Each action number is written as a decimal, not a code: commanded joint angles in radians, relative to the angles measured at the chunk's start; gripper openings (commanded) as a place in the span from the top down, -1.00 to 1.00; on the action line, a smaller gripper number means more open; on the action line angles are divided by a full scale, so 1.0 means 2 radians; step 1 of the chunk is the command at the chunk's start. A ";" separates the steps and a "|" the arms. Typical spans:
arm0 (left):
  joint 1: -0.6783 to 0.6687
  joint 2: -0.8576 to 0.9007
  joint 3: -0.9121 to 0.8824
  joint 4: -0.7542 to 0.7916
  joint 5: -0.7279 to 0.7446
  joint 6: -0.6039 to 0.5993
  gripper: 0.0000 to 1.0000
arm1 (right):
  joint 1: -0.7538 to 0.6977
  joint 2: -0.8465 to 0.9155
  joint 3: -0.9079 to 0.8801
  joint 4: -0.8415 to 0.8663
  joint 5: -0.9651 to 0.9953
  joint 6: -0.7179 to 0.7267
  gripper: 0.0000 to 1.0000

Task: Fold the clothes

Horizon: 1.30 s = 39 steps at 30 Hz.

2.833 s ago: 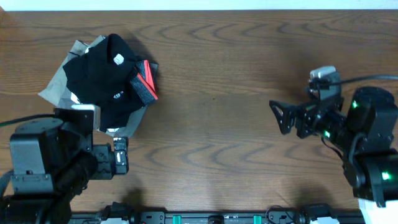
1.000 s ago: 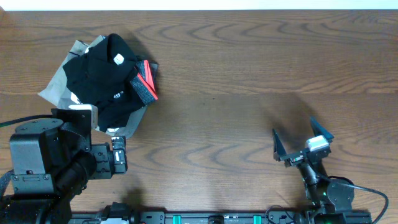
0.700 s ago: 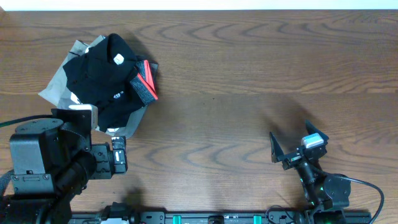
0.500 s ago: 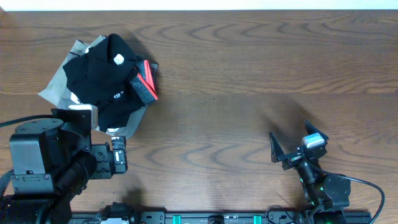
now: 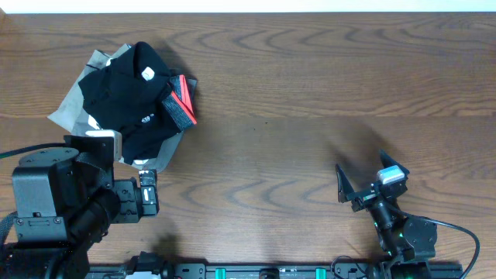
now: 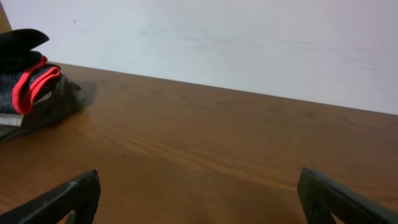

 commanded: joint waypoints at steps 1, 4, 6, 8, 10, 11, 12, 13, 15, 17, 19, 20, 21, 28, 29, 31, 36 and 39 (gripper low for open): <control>-0.002 0.000 0.002 -0.001 -0.006 -0.002 -0.96 | 0.002 -0.001 -0.001 -0.002 -0.006 0.007 -0.98; -0.002 -0.001 0.000 -0.001 -0.006 -0.002 -0.96 | 0.002 -0.001 -0.001 -0.002 -0.006 0.007 -0.98; -0.002 -0.013 -0.005 -0.001 -0.006 -0.001 -0.96 | 0.002 -0.001 -0.001 -0.002 -0.006 0.007 -0.99; -0.002 -0.033 -0.019 0.013 -0.018 0.001 -0.96 | 0.002 -0.001 -0.001 -0.002 -0.006 0.007 -0.98; -0.001 -0.061 -0.049 0.065 -0.019 0.021 -0.96 | 0.002 -0.001 -0.001 -0.002 -0.006 0.007 -0.99; 0.000 -0.078 -0.072 0.105 -0.019 0.030 -0.96 | 0.002 -0.001 -0.001 -0.002 -0.006 0.007 -0.98; 0.003 -0.097 -0.100 0.152 -0.019 0.038 -0.96 | 0.002 -0.001 -0.001 -0.002 -0.006 0.007 -0.99; 0.006 -0.120 -0.138 0.210 -0.019 0.045 -0.96 | 0.002 -0.001 -0.001 -0.002 -0.006 0.007 -0.99; 0.014 -0.157 -0.201 0.295 -0.013 0.045 -0.96 | 0.002 -0.001 -0.001 -0.002 -0.006 0.007 -0.99; 0.021 -0.191 -0.261 0.381 -0.002 0.045 -0.96 | 0.002 -0.001 -0.001 -0.002 -0.006 0.007 -0.98; 0.028 -0.223 -0.317 0.471 0.011 0.045 -0.96 | 0.002 -0.001 -0.001 -0.002 -0.006 0.007 -0.99; 0.031 -0.238 -0.342 0.512 0.015 0.044 -0.96 | 0.002 -0.001 -0.001 -0.002 -0.006 0.007 -0.98; 0.033 -0.252 -0.364 0.549 0.017 0.044 -0.96 | 0.002 -0.001 -0.001 -0.002 -0.006 0.007 -0.99; 0.040 -0.337 -0.481 0.712 0.028 0.044 -0.96 | 0.002 -0.001 -0.001 -0.002 -0.006 0.007 -0.98; 0.040 -0.345 -0.493 0.730 0.028 0.044 -0.96 | 0.002 -0.001 -0.001 -0.002 -0.006 0.007 -0.99; 0.040 -0.364 -0.522 0.773 0.028 0.045 -0.96 | 0.002 -0.001 -0.001 -0.002 -0.006 0.007 -0.98; 0.040 -0.407 -0.590 0.834 0.029 0.041 -0.96 | 0.002 -0.001 -0.001 -0.002 -0.006 0.007 -0.99; 0.040 -0.434 -0.620 0.848 0.040 0.041 -0.96 | 0.002 -0.001 -0.001 -0.002 -0.006 0.007 -0.99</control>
